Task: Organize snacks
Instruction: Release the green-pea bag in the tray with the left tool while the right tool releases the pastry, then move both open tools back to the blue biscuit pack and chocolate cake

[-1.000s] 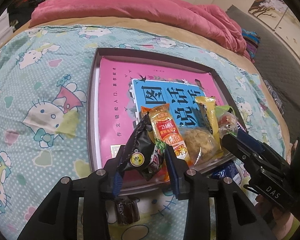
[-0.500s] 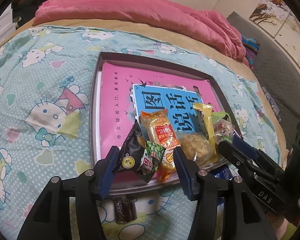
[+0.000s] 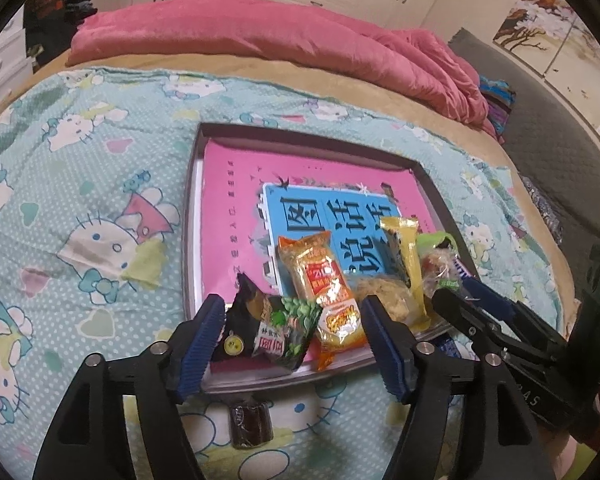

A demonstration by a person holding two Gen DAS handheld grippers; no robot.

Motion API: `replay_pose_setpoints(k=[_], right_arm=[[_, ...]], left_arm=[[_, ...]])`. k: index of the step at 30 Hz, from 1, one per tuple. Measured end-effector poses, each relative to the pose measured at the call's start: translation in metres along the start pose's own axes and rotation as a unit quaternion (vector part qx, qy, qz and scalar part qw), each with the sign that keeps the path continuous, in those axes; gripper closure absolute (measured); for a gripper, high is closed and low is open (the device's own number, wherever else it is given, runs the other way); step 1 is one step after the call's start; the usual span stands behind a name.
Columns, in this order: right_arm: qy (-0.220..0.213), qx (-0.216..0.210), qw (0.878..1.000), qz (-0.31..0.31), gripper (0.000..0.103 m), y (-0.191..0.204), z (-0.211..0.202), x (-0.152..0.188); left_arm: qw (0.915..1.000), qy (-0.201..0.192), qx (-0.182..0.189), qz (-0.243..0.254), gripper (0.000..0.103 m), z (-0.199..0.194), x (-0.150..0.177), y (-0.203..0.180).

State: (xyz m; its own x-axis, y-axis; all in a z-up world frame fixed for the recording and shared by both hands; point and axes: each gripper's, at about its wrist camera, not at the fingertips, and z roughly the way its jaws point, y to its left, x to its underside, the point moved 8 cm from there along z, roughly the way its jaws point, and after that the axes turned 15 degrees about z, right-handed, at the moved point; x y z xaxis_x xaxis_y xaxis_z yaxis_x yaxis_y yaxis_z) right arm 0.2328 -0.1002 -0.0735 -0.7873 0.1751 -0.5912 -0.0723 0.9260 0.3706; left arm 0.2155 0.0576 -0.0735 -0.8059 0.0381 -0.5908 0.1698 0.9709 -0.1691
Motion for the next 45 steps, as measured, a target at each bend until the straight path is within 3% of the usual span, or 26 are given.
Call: replay_pose_setpoints(k=[17, 29, 45], right_arm=[[-0.018, 0.002, 1.000, 0.001, 0.039, -0.001, -0.009, -0.006], [-0.044, -0.008, 0.999, -0.006, 0.033, 0.004, -0.028, -0.015], [-0.063, -0.008, 0.998, -0.013, 0.028, 0.002, -0.051, -0.017]], left_arm=[[0.9998, -0.018, 0.006, -0.007, 0.027, -0.012, -0.006, 0.003], [0.9991, -0.033, 0.009, -0.023, 0.025, -0.032, -0.001, 0.015], [0.9989, -0.045, -0.007, -0.011, 0.025, -0.050, 0.009, 0.016]])
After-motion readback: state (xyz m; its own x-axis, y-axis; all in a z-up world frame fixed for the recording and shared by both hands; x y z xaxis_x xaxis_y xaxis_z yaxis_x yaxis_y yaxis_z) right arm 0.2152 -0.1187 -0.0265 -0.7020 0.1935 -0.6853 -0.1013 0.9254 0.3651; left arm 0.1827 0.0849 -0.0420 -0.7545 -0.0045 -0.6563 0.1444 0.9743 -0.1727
